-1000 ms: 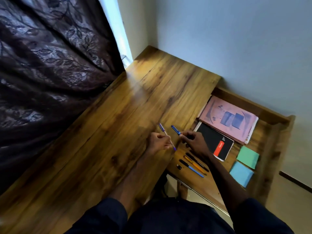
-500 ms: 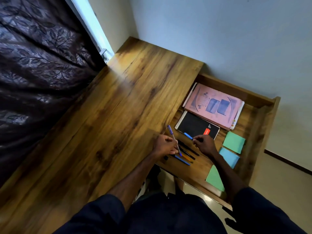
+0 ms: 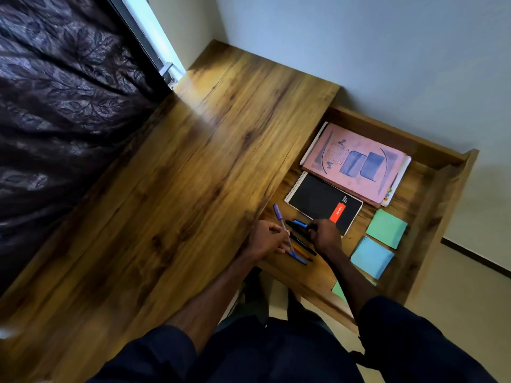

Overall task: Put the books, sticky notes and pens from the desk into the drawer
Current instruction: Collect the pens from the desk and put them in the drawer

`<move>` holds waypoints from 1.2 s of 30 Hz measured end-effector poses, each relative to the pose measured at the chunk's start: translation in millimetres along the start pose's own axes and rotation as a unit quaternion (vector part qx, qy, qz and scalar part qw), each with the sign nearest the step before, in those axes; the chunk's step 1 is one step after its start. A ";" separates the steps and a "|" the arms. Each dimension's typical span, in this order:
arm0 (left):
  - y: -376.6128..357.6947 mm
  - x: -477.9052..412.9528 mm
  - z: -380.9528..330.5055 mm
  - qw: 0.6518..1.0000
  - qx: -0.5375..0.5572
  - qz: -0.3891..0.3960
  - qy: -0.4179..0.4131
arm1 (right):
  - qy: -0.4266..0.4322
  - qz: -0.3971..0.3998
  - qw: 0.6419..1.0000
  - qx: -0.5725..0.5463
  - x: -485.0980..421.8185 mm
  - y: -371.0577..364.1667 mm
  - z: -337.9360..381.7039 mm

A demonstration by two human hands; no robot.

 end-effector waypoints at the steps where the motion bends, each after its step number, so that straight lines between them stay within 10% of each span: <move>1: -1.2 0.2 1.0 1.000 -0.001 -0.002 0.004 | -0.005 -0.001 1.000 0.004 -1.3 -2.8 -1.0; 36: -7.5 -0.8 0.5 1.000 -0.027 -0.008 -0.010 | 0.022 -0.062 0.998 -0.017 -8.9 -7.1 2.6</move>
Point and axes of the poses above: each hand's wrist, its own x-axis away from the middle knuckle, its own y-axis out of the back of the hand, z = x × y, the point moved 2 cm from there along -x, towards the middle knuckle, and after that the axes turned 11 degrees about -z, right-handed, at the moved point
